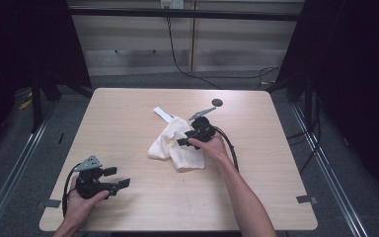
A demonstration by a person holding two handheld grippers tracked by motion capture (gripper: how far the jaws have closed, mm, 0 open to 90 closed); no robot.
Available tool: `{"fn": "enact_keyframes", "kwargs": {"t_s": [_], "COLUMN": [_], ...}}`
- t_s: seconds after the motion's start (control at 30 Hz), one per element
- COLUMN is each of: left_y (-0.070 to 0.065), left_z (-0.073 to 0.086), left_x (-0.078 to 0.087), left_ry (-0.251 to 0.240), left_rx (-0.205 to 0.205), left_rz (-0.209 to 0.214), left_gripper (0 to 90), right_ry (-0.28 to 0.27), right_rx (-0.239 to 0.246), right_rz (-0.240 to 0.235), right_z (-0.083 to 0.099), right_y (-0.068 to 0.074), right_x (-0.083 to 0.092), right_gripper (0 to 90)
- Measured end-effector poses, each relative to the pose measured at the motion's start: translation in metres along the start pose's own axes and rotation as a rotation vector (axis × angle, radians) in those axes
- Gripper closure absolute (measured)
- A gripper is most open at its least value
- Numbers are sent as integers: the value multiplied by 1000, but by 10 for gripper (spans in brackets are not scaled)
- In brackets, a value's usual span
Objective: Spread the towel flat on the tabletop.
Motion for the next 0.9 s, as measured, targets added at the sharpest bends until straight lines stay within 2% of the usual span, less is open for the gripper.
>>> {"fn": "enact_keyframes", "kwargs": {"t_s": [0.1, 0.17, 0.2, 0.27, 0.3, 0.33, 0.47, 0.6, 0.9], "left_y": [-1, -1, -1, -1, 0, 0, 0, 0, 0], "left_z": [0, 1, 0, 0, 0, 0, 0, 0, 0], "left_x": [0, -1, -1, -1, -1, -1, -1, -1, -2], "left_ry": [1, 9, 7, 7, 7, 6, 5, 2, 6], "left_rx": [3, -2, 0, 1, 0, 0, -2, 1, 7], "left_rz": [6, 4, 3, 0, -2, -1, -3, -2, 1], "left_gripper": [215, 215, 215, 215, 215, 214, 213, 209, 195], "right_ry": [19, 33, 35, 32, 31, 27, 25, 34, 25], "right_rx": [-5, 21, 23, 22, 23, 18, 14, 52, 79], "right_rz": [18, 15, 15, 11, 8, 7, -8, -18, -34], "right_z": [4, 7, 8, 9, 11, 12, 17, 25, 43], "right_y": [0, 2, 3, 4, 6, 7, 12, 24, 45], "right_x": [-5, -8, -8, -8, -8, -8, -7, -4, 2], "right_gripper": [513, 587, 667, 688, 758, 774, 800, 805, 805]}}
Point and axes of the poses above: each handheld gripper's, and its own axes: x roughly backward along the jaws, z roughly out of its underside, y roughly to its left, the point moved 8 cm from there along -x, roughly forward along the jaws, and after that the axes turned 10 degrees about y, right-handed, at the moved point
